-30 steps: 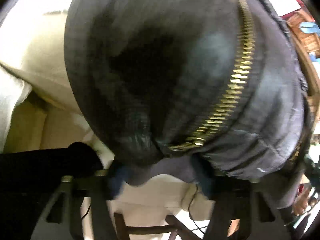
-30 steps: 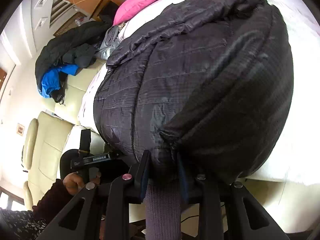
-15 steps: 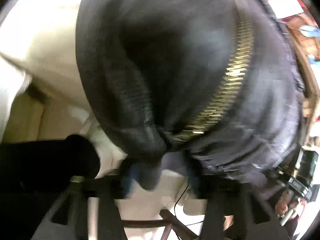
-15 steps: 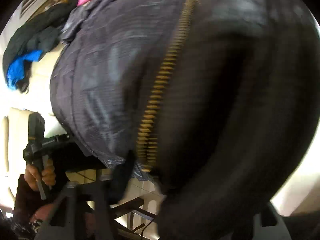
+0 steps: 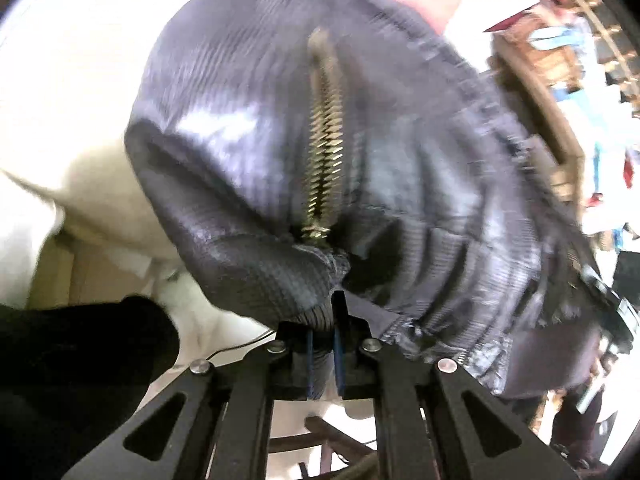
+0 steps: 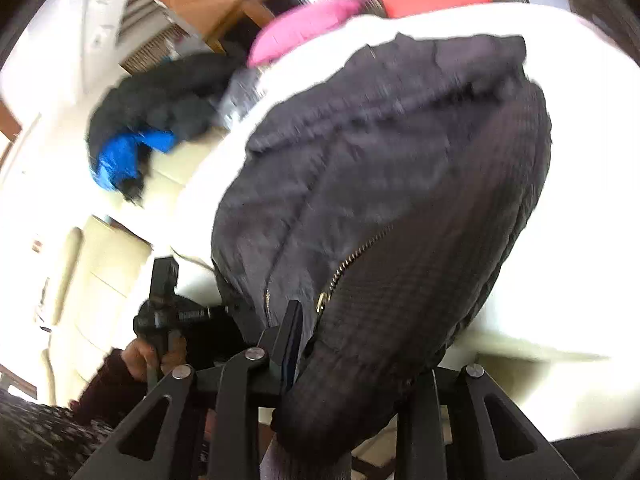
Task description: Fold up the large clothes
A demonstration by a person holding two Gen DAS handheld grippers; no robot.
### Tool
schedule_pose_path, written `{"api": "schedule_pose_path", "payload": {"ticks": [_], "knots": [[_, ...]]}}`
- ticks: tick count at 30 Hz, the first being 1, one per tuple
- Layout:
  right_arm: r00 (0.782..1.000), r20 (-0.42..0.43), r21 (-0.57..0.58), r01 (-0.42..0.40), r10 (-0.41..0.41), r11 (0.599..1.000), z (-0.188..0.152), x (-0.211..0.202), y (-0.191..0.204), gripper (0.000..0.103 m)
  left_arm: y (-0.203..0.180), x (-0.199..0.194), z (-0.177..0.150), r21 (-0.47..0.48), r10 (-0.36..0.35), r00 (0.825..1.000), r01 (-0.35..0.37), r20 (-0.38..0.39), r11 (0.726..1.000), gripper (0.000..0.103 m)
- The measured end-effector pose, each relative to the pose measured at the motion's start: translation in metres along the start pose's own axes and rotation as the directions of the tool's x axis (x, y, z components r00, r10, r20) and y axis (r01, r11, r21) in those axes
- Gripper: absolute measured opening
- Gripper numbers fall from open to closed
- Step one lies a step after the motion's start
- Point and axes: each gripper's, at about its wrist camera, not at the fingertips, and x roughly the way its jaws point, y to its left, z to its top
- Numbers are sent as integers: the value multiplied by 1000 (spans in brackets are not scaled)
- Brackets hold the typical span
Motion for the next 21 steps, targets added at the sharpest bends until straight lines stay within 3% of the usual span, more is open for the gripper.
{"api": "schedule_pose_path", "payload": {"ticks": [5,13,21], "knots": [[991,125,-11,-44,45,999,25,-22,5,28,-22,-57,35,55,-101,988,95,113,994,8],[949,308,-32,-58,65,998,88,-42,8,28,-52,-116,103,144,-210,931,173,298,974,8],[913,405,-11,-54,53,999,142,-34,-2,28,-66,-122,168,171,-211,893,154,397,973,8]]}}
